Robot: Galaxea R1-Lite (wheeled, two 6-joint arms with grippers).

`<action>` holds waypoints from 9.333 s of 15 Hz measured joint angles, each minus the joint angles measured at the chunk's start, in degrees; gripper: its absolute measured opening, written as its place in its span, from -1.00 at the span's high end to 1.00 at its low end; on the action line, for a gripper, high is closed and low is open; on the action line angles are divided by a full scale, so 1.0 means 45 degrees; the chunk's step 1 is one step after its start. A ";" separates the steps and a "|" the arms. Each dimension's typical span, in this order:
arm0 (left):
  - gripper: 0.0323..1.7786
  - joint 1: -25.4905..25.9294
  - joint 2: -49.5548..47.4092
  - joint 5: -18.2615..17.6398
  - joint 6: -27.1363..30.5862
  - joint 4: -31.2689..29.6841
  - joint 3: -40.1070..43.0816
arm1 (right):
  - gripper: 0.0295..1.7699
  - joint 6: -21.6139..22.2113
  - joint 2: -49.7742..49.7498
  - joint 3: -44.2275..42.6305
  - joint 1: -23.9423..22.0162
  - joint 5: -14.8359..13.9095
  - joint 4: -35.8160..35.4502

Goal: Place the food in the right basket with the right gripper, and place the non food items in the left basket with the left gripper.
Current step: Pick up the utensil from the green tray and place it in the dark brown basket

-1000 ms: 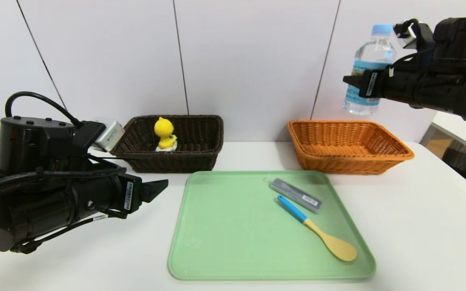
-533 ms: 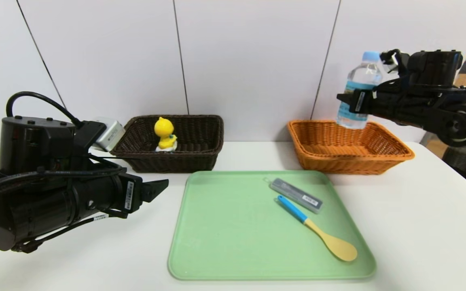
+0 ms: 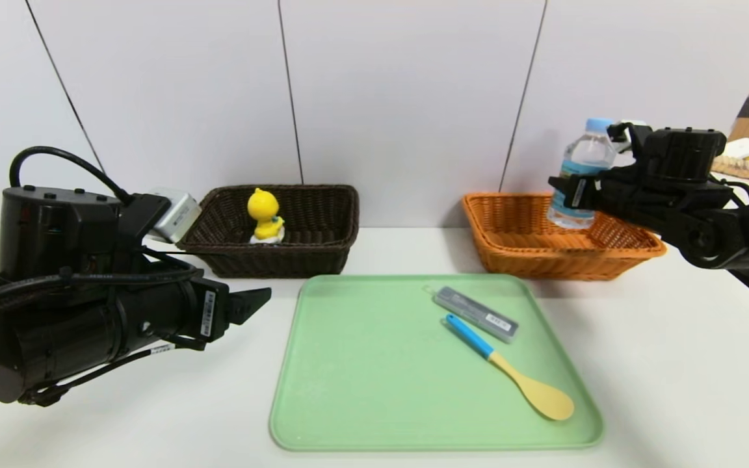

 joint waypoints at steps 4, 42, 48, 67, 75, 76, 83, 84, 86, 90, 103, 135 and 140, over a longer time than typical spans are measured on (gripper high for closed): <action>-0.90 -0.0011 -0.0016 0.0019 0.0035 0.0000 -0.0005 | 0.05 -0.0293 0.0116 0.0184 -0.0035 0.0019 -0.0019; -0.90 -0.0092 -0.0092 0.0003 0.0108 0.0152 -0.1891 | -0.87 -0.1073 -0.2836 0.0179 -0.0303 0.0135 0.2070; -0.90 -0.0488 -0.0084 0.0106 0.0084 0.0336 -0.2013 | -0.90 -0.1189 -0.6328 -0.1113 0.0834 0.0913 0.7723; -0.90 -0.0623 -0.1054 0.0116 0.0070 0.0336 -0.1216 | -0.91 -0.1276 -0.6656 0.1422 0.5196 0.1224 1.5439; -0.90 -0.0607 -0.1200 0.0141 0.0041 0.0331 -0.0983 | -0.91 -0.1344 -0.4635 0.1292 0.5949 0.0772 1.4859; -0.90 -0.0604 -0.1219 0.0141 0.0041 0.0322 -0.0962 | -0.91 -0.1349 -0.4402 0.1281 0.6047 0.0645 1.4783; -0.90 -0.0599 -0.1249 0.0141 0.0041 0.0298 -0.0959 | -0.91 -0.1552 -0.2739 0.0875 0.6372 -0.0019 1.3914; -0.90 -0.0599 -0.1243 0.0135 0.0035 0.0293 -0.0959 | -0.91 -0.1539 -0.2571 0.0802 0.6464 -0.0035 1.3897; -0.90 -0.0580 -0.1241 0.0141 0.0024 0.0293 -0.0959 | -0.92 -0.1498 -0.2270 0.0637 0.6672 -0.0038 1.3889; -0.90 -0.0379 -0.1230 0.0051 0.0022 0.0293 -0.0948 | -0.92 -0.1452 -0.1769 0.0447 0.6829 -0.0103 1.3510; -0.90 -0.0268 -0.1195 0.0000 0.0022 0.0274 -0.0954 | -0.92 -0.1498 -0.1341 0.0355 0.7260 -0.1059 1.3480; -0.90 -0.0276 -0.1143 -0.0019 0.0005 0.0276 -0.0948 | -0.50 -0.1173 -0.1376 0.0247 0.7461 -0.2013 1.3320; -0.90 -0.0268 -0.1143 -0.0019 0.0000 0.0255 -0.0948 | 0.16 -0.1165 -0.1333 0.0263 0.7461 -0.2024 1.3326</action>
